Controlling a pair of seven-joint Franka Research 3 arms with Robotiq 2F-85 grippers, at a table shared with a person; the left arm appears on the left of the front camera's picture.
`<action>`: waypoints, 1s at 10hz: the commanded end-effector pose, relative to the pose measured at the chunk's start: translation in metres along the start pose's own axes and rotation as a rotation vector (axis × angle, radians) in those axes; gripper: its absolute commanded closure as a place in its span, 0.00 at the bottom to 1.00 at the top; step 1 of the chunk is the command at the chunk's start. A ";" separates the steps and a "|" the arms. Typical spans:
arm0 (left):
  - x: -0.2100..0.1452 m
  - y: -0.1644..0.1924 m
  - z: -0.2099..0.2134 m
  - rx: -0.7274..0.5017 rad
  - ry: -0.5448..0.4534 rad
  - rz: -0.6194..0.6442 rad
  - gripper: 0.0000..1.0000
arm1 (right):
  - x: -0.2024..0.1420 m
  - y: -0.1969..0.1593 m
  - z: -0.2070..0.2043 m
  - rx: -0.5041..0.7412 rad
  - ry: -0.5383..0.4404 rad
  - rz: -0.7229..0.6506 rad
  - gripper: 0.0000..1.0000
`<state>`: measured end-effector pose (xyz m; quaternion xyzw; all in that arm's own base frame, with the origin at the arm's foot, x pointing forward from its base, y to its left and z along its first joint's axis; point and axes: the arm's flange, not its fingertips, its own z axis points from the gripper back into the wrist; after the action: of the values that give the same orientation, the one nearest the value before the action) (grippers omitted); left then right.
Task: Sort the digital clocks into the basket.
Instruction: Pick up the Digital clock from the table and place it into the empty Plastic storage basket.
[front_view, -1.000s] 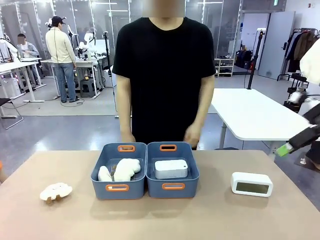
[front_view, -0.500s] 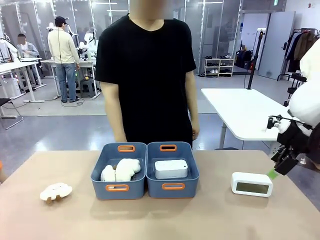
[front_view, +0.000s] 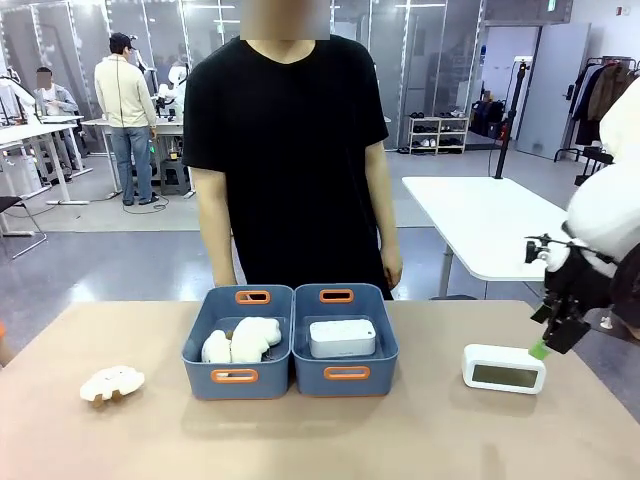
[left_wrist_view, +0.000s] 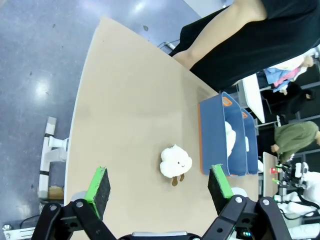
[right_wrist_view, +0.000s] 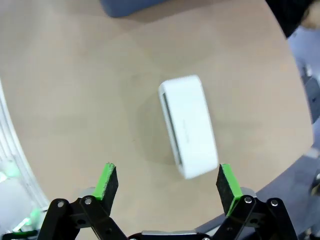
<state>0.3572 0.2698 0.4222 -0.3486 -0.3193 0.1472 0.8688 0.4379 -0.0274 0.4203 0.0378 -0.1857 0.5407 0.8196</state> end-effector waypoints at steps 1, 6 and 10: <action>-0.002 0.000 0.002 -0.012 0.010 0.000 0.00 | 0.003 -0.020 -0.045 -0.059 0.015 0.111 0.00; -0.002 0.000 0.002 -0.012 0.010 0.000 0.00 | 0.007 -0.029 -0.106 0.015 0.110 0.203 0.00; -0.002 0.000 0.002 -0.012 0.010 0.000 0.00 | 0.008 -0.025 -0.126 0.099 0.203 0.230 0.60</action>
<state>0.3572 0.2699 0.4222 -0.3485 -0.3193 0.1473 0.8689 0.4904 0.0015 0.3051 0.0074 -0.0961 0.6383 0.7637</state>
